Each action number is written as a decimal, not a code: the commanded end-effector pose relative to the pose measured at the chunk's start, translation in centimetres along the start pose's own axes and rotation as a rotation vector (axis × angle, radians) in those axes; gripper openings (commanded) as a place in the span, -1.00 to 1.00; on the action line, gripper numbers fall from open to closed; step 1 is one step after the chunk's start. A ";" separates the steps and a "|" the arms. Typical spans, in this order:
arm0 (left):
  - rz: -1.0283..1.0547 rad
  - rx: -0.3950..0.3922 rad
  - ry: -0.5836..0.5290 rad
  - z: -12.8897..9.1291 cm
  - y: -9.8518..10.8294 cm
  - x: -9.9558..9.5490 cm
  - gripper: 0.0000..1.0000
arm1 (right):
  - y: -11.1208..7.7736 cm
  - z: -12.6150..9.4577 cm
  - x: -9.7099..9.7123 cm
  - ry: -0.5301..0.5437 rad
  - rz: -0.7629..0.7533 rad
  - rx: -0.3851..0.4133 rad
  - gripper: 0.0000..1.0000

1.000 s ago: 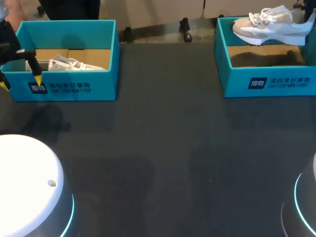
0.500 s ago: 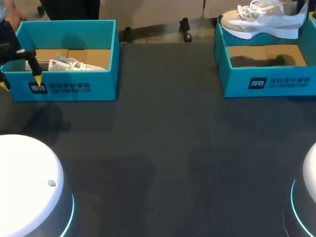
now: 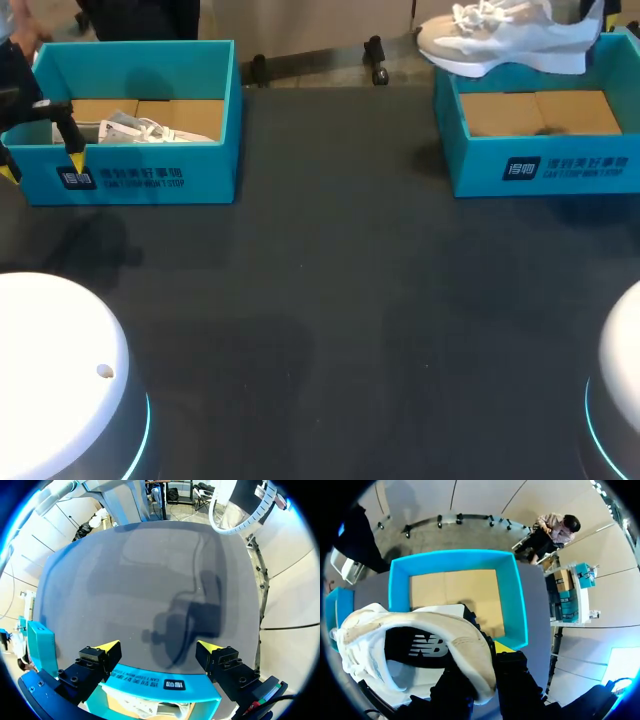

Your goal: Take the shoe out of the shoebox, open the shoe tongue, remove and reinsert the insole, then place the shoe into the shoebox

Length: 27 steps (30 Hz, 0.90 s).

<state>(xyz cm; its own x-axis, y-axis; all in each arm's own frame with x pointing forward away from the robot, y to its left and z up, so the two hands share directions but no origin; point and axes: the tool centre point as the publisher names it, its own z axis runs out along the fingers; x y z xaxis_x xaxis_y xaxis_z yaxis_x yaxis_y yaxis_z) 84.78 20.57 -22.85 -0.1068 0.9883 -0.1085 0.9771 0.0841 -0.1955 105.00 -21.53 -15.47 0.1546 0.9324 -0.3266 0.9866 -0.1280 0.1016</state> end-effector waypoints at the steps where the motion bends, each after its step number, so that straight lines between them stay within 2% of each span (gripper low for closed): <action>1: 0.000 -0.001 0.002 0.0 0.0 0.0 1.00 | -2.3 -1.4 0.6 -0.011 0.009 -0.046 -1.00; 13: 0.000 -0.001 0.002 0.0 0.0 0.0 1.00 | -7.5 -3.7 3.2 -0.041 0.044 -0.032 -1.00; 18: 0.000 -0.001 0.002 0.0 0.0 0.0 1.00 | -9.9 -4.9 4.9 -0.043 0.067 -0.028 -1.00; 27: 0.000 -0.001 0.002 0.0 0.0 0.0 1.00 | -14.3 -5.9 7.2 -0.074 0.063 0.008 -1.00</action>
<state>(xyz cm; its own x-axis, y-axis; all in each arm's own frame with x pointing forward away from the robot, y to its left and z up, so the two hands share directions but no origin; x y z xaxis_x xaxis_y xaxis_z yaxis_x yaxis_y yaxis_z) 84.79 20.57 -22.85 -0.1068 0.9883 -0.1087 0.9771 0.0840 -0.1956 92.93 -11.80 -13.89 0.2135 0.8986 -0.3834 0.9769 -0.1959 0.0848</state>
